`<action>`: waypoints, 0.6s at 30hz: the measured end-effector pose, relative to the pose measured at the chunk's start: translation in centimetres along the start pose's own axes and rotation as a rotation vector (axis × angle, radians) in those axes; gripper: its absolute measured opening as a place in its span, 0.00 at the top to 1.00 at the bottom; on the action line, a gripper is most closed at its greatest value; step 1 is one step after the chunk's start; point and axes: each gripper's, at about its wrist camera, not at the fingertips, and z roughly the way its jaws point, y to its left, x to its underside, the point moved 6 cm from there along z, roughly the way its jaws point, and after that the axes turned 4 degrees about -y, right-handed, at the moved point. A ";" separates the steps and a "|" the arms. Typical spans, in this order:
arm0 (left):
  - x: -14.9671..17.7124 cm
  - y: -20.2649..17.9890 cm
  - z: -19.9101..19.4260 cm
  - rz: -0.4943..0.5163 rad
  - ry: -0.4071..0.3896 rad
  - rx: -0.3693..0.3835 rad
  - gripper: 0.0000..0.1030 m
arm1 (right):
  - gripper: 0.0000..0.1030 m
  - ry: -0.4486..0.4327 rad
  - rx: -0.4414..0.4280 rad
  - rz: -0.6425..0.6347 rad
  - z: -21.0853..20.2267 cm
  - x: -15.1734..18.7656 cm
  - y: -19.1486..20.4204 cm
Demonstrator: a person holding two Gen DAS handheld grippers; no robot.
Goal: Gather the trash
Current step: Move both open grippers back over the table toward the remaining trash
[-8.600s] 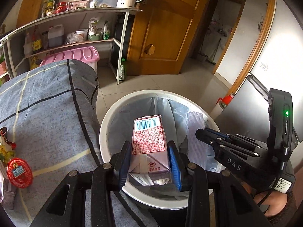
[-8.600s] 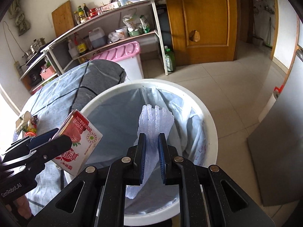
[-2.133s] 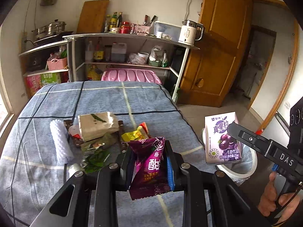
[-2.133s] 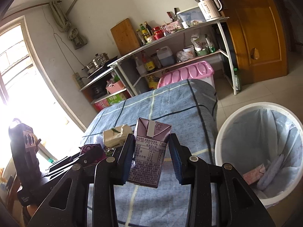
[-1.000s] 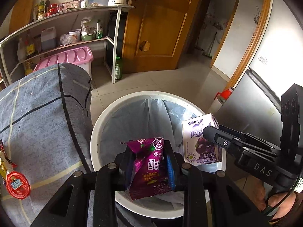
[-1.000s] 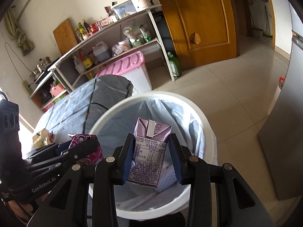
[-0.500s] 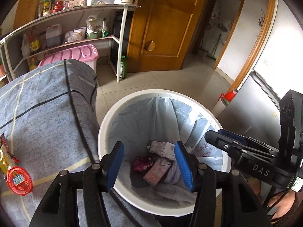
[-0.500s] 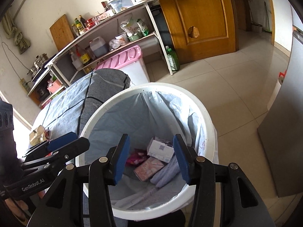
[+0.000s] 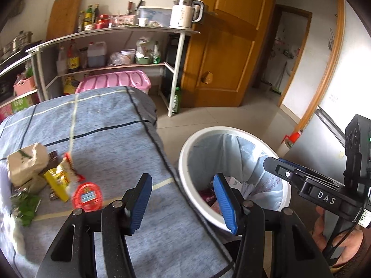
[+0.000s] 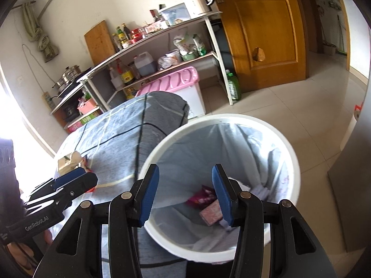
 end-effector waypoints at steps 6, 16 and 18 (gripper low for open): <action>0.6 4.1 -2.6 -0.054 -0.040 -0.075 0.47 | 0.53 0.010 -0.051 -0.045 0.6 0.6 3.6; 2.2 11.1 -6.2 -0.131 -0.066 -0.212 0.47 | 0.53 0.038 -0.150 -0.143 3.0 2.2 10.5; 2.5 12.5 -6.7 -0.159 -0.067 -0.224 0.47 | 0.53 0.048 -0.161 -0.167 3.5 2.5 11.7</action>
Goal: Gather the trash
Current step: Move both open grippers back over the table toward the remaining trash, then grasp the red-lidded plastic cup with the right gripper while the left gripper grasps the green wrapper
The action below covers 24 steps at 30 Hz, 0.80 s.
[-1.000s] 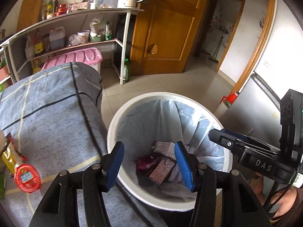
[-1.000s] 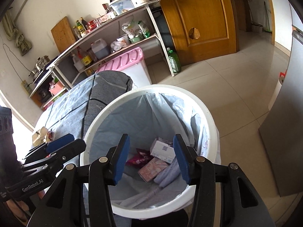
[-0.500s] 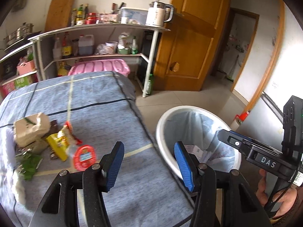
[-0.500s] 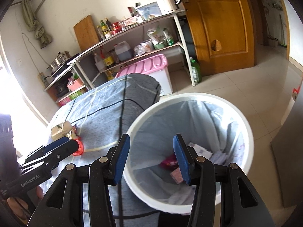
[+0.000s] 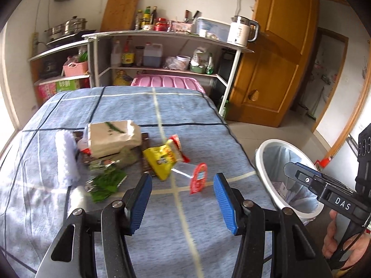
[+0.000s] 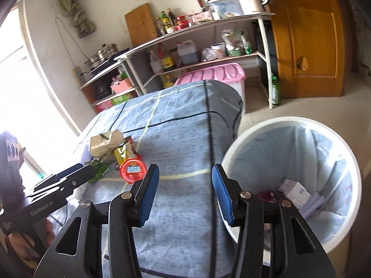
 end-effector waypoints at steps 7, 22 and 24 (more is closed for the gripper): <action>0.7 4.6 -0.9 -0.047 -0.004 -0.068 0.47 | 0.43 0.042 -0.062 -0.088 3.0 0.4 3.9; 1.7 10.2 0.2 -0.092 0.033 -0.125 0.41 | 0.42 0.134 -0.076 -0.342 8.7 2.3 9.4; 1.7 10.3 0.8 -0.084 0.042 -0.127 0.41 | 0.42 0.142 -0.069 -0.354 9.2 2.3 9.5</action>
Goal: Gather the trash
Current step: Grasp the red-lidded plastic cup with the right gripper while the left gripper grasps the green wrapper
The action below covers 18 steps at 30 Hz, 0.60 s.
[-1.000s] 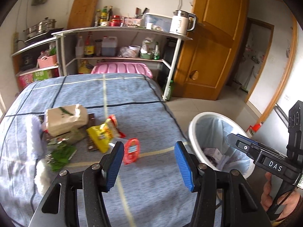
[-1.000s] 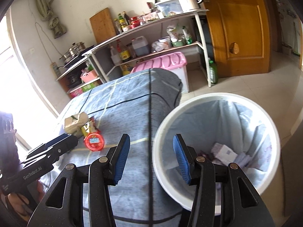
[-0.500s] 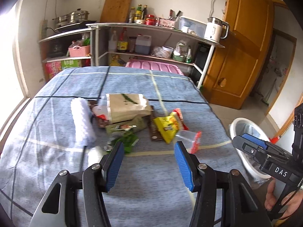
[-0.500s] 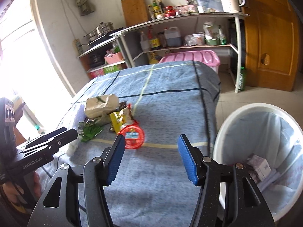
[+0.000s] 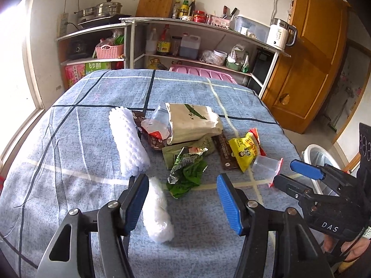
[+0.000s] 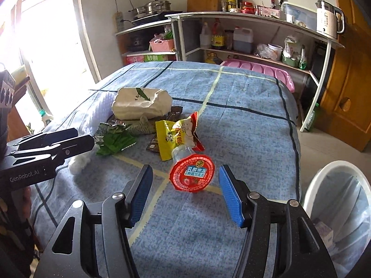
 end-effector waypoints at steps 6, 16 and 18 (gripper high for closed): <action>-0.3 0.1 1.7 0.024 0.012 -0.009 0.41 | 0.42 0.021 0.013 0.004 1.2 -0.2 -0.4; -0.5 -1.1 4.0 0.059 0.049 0.029 0.41 | 0.42 0.065 -0.015 0.090 2.8 0.1 -1.3; -0.4 -1.2 4.1 0.065 0.041 0.017 0.41 | 0.42 0.061 -0.017 0.093 2.9 0.1 -1.3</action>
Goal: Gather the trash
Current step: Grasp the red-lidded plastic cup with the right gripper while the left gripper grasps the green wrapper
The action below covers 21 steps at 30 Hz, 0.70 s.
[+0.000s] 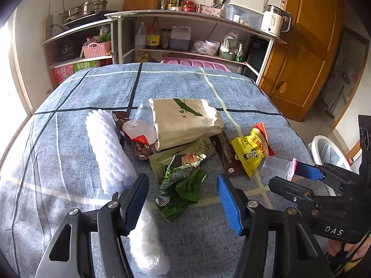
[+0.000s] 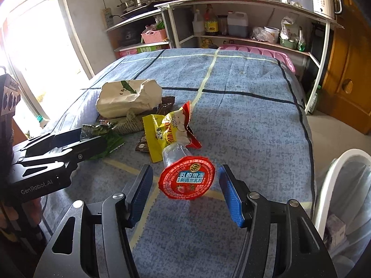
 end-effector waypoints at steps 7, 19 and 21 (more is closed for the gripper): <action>0.2 -0.4 0.7 0.013 0.021 0.008 0.60 | 0.56 -0.011 -0.003 -0.009 0.0 0.0 0.2; 0.4 -0.7 0.5 0.017 0.022 0.013 0.80 | 0.57 -0.034 0.001 -0.008 -0.7 0.4 0.0; 0.4 -0.8 0.2 0.018 0.013 0.012 0.80 | 0.57 -0.039 0.002 -0.001 -1.0 0.4 -0.1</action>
